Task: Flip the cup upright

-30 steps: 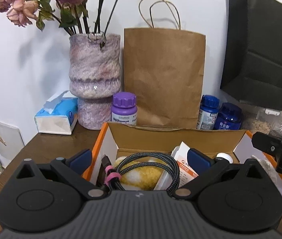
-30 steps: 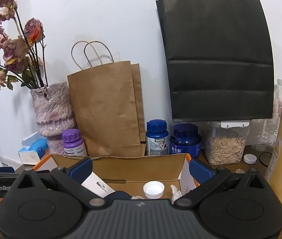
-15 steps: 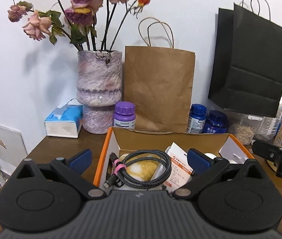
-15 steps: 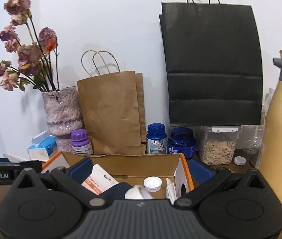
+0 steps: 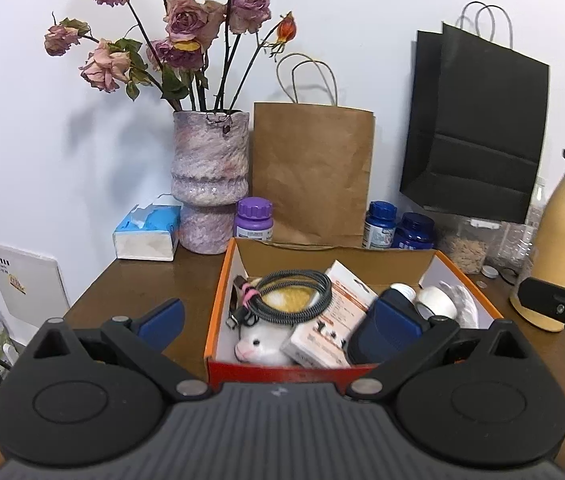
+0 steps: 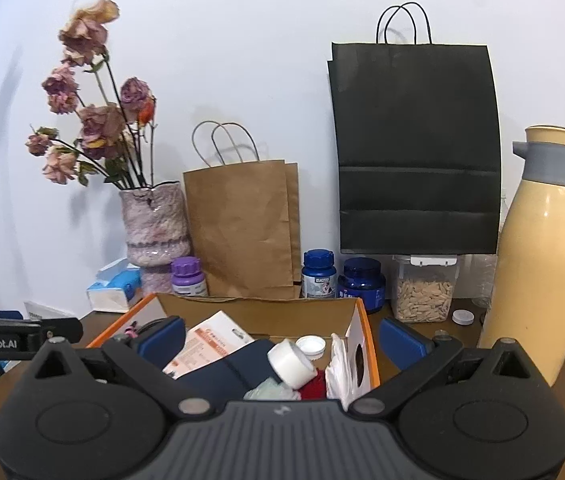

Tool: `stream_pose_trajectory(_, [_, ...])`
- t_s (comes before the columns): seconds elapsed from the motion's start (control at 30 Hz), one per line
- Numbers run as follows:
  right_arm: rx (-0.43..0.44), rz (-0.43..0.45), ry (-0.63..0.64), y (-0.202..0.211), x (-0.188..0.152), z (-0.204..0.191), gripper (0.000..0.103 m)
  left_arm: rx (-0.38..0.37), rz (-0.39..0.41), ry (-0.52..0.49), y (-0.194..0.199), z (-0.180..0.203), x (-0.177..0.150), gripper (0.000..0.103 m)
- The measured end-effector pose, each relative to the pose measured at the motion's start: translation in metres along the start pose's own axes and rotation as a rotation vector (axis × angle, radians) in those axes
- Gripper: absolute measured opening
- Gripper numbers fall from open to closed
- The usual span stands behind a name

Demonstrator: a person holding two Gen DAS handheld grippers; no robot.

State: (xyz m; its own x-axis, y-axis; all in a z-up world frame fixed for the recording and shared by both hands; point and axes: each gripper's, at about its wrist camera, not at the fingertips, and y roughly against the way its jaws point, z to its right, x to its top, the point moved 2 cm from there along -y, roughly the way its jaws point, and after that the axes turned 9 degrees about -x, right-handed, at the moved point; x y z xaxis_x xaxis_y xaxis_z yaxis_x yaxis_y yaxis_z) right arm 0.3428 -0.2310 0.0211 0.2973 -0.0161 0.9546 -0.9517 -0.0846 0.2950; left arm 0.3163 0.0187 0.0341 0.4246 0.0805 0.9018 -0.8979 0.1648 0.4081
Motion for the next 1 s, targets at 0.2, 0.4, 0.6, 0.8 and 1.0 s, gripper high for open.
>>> stream_pose_trajectory(0.2, [0.023,-0.025,0.025,0.029,-0.014,-0.008,0.103,-0.007,-0.008,-0.012,0.028,0.008,-0.016,0.103])
stream_pose_trajectory(0.4, [0.038,-0.047,0.036,0.061,-0.037,-0.013,0.103,-0.006,-0.034,-0.03,0.057,0.013,-0.04,0.103])
stream_pose_trajectory(0.6, [0.046,-0.065,0.025,0.089,-0.056,-0.01,0.103,-0.01,-0.053,-0.058,0.084,0.021,-0.064,0.103])
stream_pose_trajectory(0.8, [0.048,-0.099,0.024,0.109,-0.076,-0.005,0.103,-0.02,-0.076,-0.06,0.103,0.027,-0.085,0.103])
stream_pose_trajectory(1.0, [0.049,-0.126,0.021,0.122,-0.091,0.0,0.103,-0.022,-0.09,-0.06,0.117,0.031,-0.099,0.103])
